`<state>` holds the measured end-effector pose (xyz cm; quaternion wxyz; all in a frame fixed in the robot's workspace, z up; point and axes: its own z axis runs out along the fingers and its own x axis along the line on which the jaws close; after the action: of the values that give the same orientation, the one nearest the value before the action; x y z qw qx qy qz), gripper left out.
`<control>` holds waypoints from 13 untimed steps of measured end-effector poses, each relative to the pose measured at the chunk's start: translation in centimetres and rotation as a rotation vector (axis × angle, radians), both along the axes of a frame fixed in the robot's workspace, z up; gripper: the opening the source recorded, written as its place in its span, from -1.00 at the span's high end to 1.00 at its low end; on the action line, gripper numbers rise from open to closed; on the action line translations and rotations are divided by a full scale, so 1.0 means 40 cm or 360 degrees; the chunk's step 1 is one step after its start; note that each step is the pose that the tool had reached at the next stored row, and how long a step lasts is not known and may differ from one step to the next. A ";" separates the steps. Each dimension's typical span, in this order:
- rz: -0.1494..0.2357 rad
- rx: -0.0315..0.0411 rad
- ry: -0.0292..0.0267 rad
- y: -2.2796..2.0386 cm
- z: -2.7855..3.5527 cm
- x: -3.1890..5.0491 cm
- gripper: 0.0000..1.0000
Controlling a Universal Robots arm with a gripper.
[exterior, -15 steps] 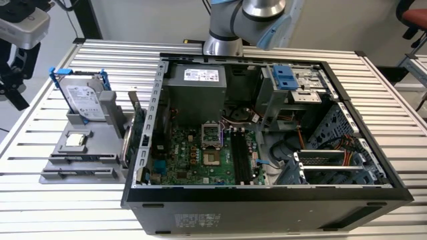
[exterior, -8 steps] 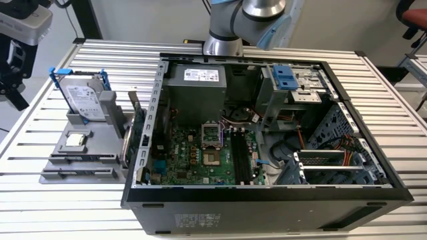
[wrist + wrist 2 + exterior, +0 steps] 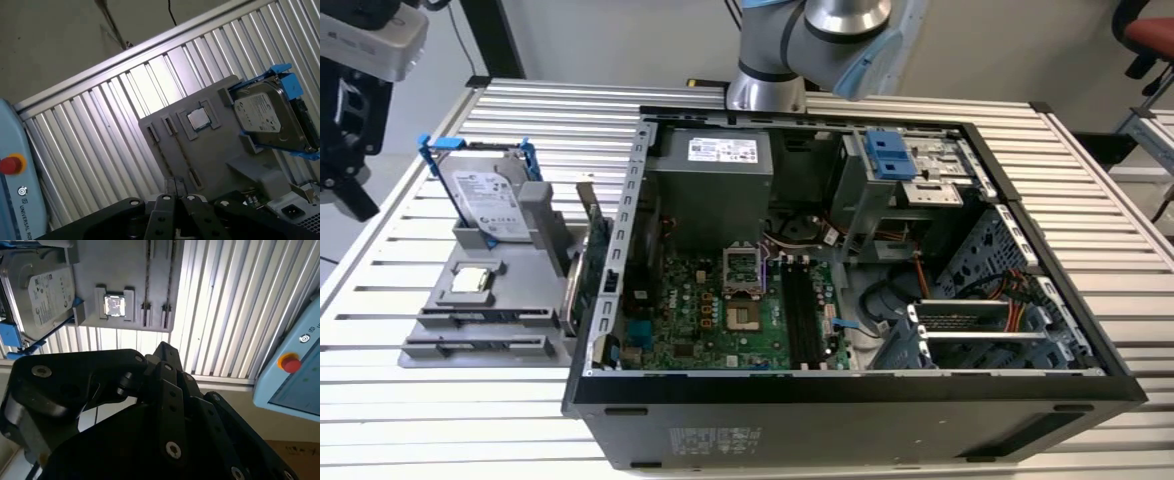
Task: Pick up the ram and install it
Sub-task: 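Pick up the ram and move it above insertion slot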
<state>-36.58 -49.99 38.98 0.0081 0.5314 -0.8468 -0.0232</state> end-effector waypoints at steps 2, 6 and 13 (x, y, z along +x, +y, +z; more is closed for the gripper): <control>0.0026 0.0000 -0.00155 0.001 0.000 0.000 1.00; 0.0077 0.0000 -0.00568 0.002 0.000 0.000 1.00; 0.0208 0.0002 -0.00721 0.004 0.001 0.000 1.00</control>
<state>-36.59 -49.81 39.01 -0.0099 0.5860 -0.8102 -0.0112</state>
